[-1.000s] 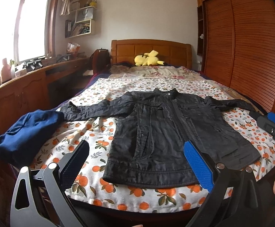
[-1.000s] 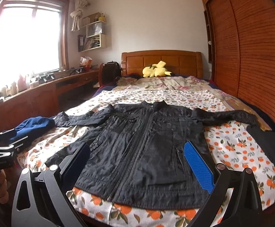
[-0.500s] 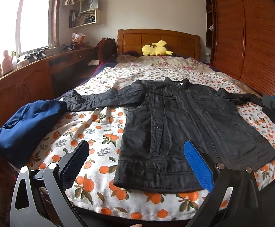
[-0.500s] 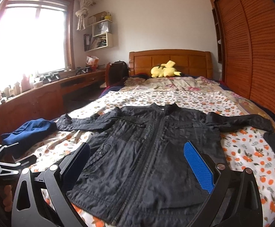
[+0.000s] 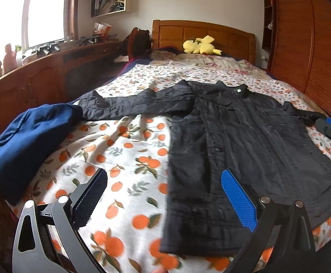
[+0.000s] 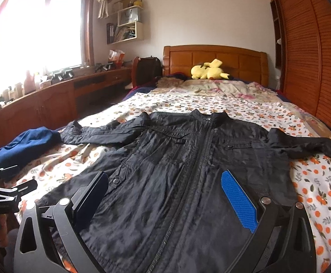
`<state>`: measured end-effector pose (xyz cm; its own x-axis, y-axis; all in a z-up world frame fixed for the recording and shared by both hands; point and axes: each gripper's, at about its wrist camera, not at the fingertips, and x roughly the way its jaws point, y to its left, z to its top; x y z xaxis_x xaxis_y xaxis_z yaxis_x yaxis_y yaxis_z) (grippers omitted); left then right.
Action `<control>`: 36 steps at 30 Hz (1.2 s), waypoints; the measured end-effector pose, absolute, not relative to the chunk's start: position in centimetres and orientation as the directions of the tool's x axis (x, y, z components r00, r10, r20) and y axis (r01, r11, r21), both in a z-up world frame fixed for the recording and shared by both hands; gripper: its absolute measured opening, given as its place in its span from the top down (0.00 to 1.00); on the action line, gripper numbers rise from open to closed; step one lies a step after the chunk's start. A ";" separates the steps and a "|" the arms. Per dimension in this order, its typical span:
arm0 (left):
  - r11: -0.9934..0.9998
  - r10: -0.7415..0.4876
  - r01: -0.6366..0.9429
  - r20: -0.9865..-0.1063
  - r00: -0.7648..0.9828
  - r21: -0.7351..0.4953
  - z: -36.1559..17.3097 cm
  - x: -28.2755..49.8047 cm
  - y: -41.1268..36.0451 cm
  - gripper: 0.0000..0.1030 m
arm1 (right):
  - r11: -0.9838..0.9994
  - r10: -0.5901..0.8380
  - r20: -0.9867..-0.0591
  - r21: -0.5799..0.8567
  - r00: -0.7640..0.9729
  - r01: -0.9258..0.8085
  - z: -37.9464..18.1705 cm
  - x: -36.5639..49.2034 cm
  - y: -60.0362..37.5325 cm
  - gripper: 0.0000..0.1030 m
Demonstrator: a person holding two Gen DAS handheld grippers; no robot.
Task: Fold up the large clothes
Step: 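Move the left gripper toward the jacket sleeve nearest it, then grasp the jacket sleeve with the left gripper and fold it across the body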
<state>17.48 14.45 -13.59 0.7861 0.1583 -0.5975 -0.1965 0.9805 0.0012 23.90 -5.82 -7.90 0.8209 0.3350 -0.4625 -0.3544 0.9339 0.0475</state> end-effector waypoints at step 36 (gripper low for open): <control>0.945 0.121 -0.306 -0.749 0.652 -0.114 -16.6 37.8 29.3 0.22 | 0.902 0.406 -0.547 0.112 0.732 -0.417 -14.2 34.3 -1.9 0.07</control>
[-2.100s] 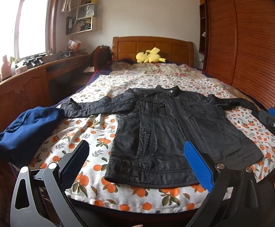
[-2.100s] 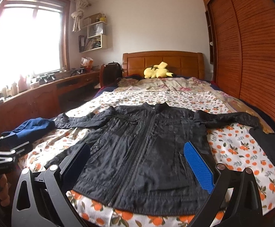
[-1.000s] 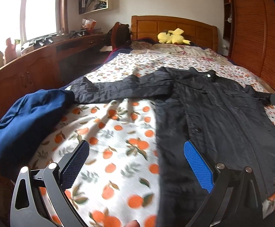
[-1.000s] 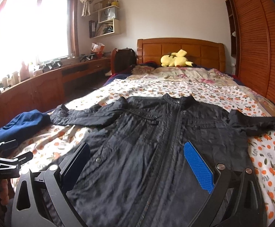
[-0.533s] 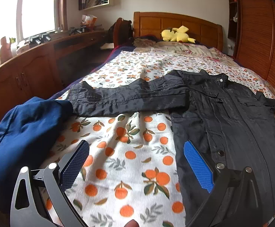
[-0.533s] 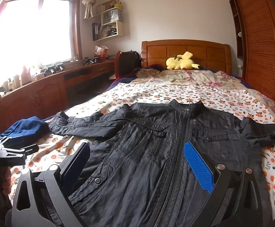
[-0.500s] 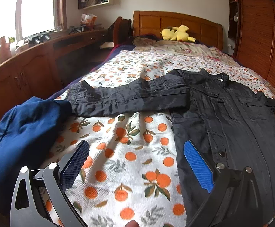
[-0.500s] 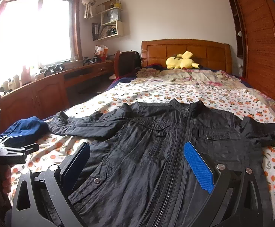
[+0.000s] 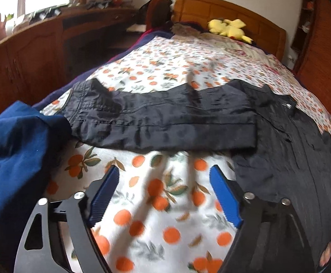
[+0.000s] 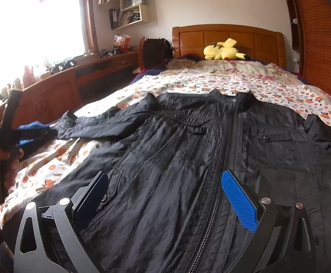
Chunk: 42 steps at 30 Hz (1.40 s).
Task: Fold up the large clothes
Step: 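Grasp the jacket sleeve with the left gripper and fold it across the body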
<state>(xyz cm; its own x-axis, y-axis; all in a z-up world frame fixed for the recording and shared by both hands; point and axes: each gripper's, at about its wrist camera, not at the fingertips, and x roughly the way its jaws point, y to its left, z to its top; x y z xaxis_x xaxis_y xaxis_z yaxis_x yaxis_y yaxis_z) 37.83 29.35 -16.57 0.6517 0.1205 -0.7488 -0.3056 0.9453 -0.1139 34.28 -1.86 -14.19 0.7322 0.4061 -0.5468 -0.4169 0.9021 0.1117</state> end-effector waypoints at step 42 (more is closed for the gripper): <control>0.965 0.197 -0.263 -0.690 0.697 0.009 -5.9 45.6 20.1 0.99 | 0.916 0.390 -0.498 0.124 0.775 -0.381 -10.2 32.3 -8.3 0.07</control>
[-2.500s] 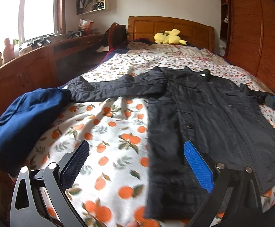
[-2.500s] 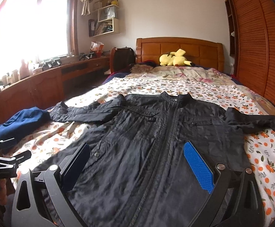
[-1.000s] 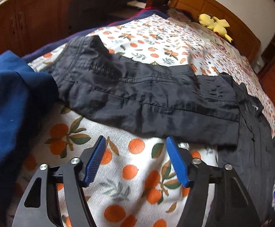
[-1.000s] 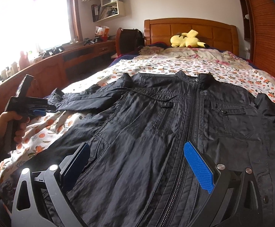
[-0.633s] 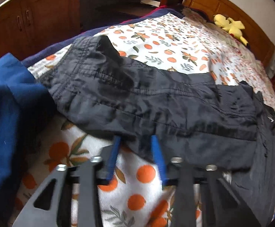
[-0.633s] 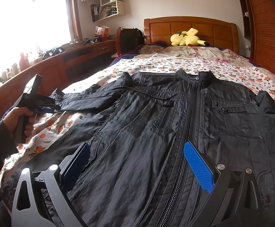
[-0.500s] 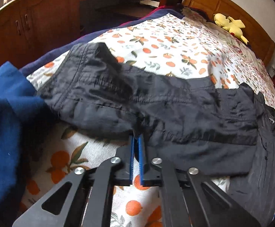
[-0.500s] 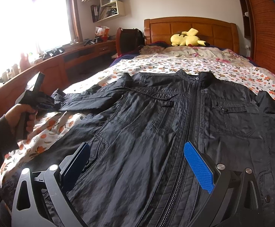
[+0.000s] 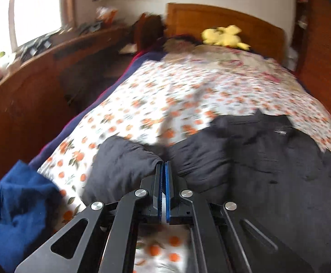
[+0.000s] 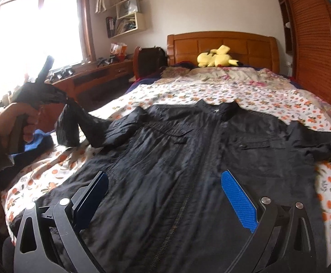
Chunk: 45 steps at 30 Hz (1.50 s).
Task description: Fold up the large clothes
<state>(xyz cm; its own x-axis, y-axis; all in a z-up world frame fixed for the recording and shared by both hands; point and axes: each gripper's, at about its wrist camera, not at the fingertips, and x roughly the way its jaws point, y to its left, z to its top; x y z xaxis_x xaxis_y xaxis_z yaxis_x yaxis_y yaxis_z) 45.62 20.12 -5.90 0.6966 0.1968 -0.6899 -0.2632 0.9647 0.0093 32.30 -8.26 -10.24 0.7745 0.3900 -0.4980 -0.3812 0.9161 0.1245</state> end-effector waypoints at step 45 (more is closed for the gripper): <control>0.978 0.172 -0.206 -0.468 0.867 -0.022 -6.9 20.8 17.4 0.02 | 0.796 0.540 -0.515 0.057 0.665 -0.602 -8.6 28.7 1.9 0.07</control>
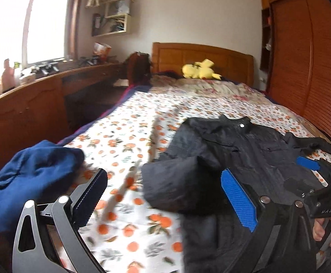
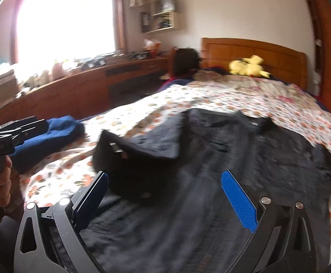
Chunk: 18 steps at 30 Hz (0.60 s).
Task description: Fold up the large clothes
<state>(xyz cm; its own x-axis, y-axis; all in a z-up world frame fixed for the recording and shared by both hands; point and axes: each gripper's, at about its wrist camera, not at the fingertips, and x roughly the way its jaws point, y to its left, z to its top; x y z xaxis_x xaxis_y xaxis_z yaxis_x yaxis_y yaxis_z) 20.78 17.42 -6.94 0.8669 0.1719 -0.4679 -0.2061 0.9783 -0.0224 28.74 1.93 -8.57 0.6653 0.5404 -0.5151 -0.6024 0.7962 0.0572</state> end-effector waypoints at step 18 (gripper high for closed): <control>0.963 0.216 -0.264 -0.432 0.876 -0.054 -7.2 16.2 22.7 0.02 | 0.712 0.483 -0.748 0.033 0.456 -0.701 -16.7 34.1 16.5 0.28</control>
<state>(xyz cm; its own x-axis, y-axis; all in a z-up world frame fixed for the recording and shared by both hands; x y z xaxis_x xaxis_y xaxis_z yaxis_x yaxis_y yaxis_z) 16.23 22.70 -7.21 0.8757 0.2160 -0.4318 -0.2643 0.9629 -0.0544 34.08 16.54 -16.69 0.4558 0.4830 -0.7476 -0.7013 0.7121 0.0325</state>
